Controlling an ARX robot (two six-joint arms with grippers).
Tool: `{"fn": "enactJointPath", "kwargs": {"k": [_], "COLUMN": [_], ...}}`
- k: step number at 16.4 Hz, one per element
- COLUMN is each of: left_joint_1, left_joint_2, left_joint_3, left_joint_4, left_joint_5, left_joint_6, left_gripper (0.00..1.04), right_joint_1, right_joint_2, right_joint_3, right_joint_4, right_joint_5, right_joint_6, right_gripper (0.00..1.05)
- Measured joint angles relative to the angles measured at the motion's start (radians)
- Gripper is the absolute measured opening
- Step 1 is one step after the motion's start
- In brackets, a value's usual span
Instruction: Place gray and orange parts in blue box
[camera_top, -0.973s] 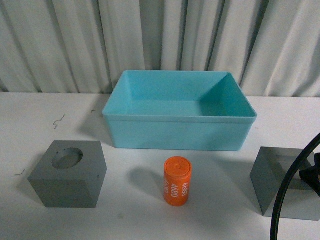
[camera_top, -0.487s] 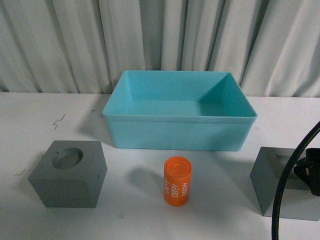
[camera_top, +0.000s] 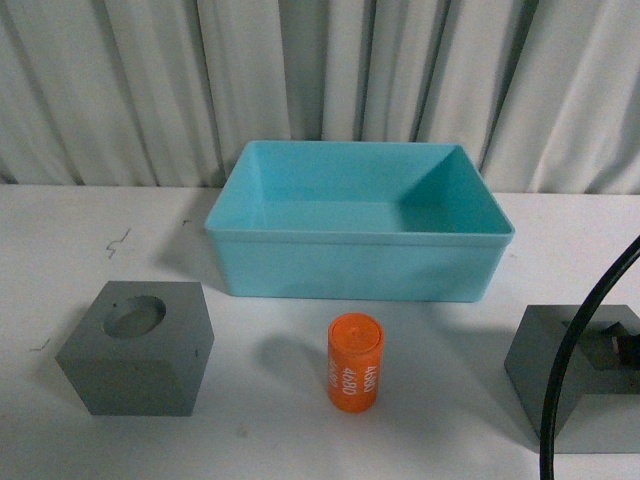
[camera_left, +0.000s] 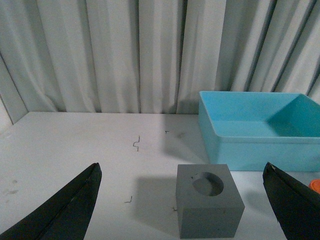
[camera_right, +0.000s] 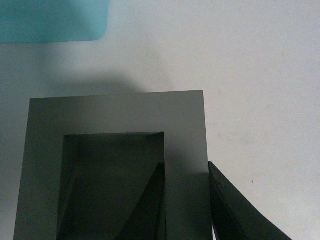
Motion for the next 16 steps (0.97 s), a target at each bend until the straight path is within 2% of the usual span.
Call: {"fn": "enactJointPath", "kwargs": {"k": [4,7,8,9,10,11,16], "left_joint_1": [0.000,0.000,0.000,0.000,0.000,0.000,0.000], "left_joint_2": [0.000,0.000,0.000,0.000,0.000,0.000,0.000], "left_joint_3": [0.000,0.000,0.000,0.000,0.000,0.000,0.000], "left_joint_4": [0.000,0.000,0.000,0.000,0.000,0.000,0.000], "left_joint_5": [0.000,0.000,0.000,0.000,0.000,0.000,0.000], "left_joint_6": [0.000,0.000,0.000,0.000,0.000,0.000,0.000], "left_gripper": [0.98,0.98,0.98,0.98,0.98,0.98,0.98], "right_joint_1": [0.000,-0.021,-0.043,-0.079,-0.043,0.051,0.089], "right_joint_2": [-0.217,-0.332,-0.326,-0.241,0.041,0.227,0.297], "right_joint_3": [0.000,0.122,0.197,0.353,0.652,0.942,1.035], "right_joint_4": [-0.123,-0.211,-0.211,-0.208,-0.260,-0.302,-0.304], "right_joint_5": [0.004,-0.032,-0.034,-0.031,-0.039,-0.056,-0.049], "right_joint_6": [0.009,-0.021,-0.034,-0.058,-0.061,-0.027,0.007], "right_gripper": [0.19,0.19,0.19,0.19,0.19,0.19,0.19]}}
